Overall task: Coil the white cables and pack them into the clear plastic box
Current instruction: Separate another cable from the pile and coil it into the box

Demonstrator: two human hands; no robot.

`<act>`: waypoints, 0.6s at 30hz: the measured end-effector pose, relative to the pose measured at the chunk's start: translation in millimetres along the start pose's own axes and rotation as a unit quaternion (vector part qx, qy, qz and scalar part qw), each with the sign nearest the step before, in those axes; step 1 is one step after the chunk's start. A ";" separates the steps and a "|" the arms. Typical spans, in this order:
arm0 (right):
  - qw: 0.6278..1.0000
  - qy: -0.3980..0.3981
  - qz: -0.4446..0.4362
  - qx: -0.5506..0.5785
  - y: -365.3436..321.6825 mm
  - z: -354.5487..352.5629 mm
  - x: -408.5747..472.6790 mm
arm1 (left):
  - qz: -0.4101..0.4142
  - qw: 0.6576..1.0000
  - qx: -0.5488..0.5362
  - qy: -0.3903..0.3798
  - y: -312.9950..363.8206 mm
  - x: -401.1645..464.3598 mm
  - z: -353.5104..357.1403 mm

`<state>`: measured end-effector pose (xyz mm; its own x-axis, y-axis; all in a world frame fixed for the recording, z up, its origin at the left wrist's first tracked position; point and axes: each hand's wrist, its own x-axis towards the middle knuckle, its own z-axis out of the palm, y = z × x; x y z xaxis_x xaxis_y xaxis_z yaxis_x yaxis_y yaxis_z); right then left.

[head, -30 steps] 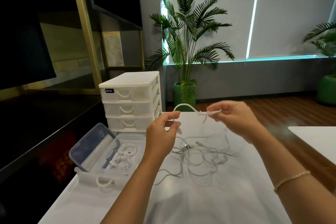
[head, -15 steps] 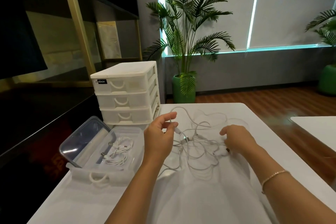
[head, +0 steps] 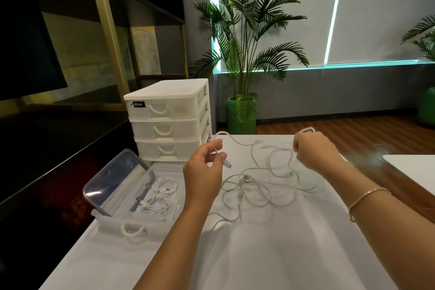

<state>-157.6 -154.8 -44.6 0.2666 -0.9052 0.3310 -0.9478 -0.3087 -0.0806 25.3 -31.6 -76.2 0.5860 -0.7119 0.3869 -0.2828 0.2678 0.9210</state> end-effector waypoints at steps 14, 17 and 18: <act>0.951 0.274 -0.118 0.080 -21.8 -40.3 19.2 | -0.006 0.999 -0.009 0.032 8.7 -1.3 -2.6; 0.935 0.306 -0.110 0.141 -23.4 -45.8 21.9 | -0.013 0.997 -0.023 0.067 8.2 2.5 -6.3; 0.931 0.313 -0.102 0.159 -23.5 -48.2 22.7 | -0.015 0.997 -0.024 0.075 8.2 3.9 -7.6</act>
<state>-137.7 -154.0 10.1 0.1871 -0.5006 0.8452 -0.7626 -0.6164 -0.1963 31.1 -27.3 -66.7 0.7011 -0.6168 0.3577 -0.2287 0.2807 0.9322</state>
